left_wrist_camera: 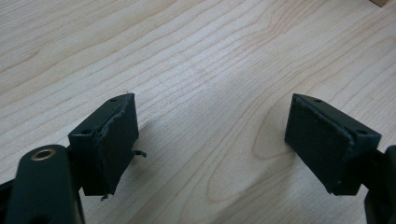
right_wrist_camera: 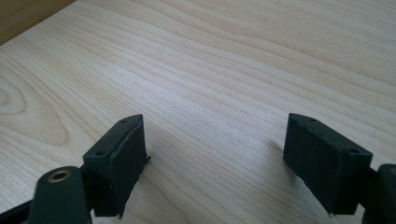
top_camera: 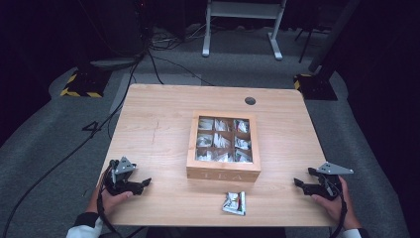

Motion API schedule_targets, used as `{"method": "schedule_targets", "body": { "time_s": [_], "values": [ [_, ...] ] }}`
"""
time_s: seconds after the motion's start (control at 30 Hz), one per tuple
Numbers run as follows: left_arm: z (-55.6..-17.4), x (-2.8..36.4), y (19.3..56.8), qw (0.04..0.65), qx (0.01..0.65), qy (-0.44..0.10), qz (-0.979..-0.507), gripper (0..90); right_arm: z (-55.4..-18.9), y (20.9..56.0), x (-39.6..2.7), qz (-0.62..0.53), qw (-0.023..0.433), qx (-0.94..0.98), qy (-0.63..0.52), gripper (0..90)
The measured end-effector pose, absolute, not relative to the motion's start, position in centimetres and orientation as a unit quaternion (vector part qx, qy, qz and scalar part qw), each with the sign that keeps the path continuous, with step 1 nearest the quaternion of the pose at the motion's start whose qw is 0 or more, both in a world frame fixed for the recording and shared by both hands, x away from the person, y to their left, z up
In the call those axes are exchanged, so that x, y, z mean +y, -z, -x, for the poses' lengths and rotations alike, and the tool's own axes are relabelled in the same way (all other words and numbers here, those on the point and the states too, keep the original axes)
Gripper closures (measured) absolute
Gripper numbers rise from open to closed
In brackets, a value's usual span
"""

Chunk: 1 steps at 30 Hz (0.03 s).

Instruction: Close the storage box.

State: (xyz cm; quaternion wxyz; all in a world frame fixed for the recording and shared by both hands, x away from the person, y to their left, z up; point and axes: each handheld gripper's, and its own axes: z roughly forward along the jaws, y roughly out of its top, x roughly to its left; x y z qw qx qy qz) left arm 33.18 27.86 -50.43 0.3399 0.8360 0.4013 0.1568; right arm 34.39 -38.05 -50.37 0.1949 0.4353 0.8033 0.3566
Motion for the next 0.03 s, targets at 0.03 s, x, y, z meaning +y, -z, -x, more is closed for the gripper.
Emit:
{"method": "schedule_targets", "body": {
  "time_s": [0.03],
  "values": [
    [-33.18,27.87,50.42,0.339,0.401,-0.157,-0.836,17.6,-34.39,50.37,-38.05,-0.435,0.195,0.803,-0.357,21.0]
  ]
}}
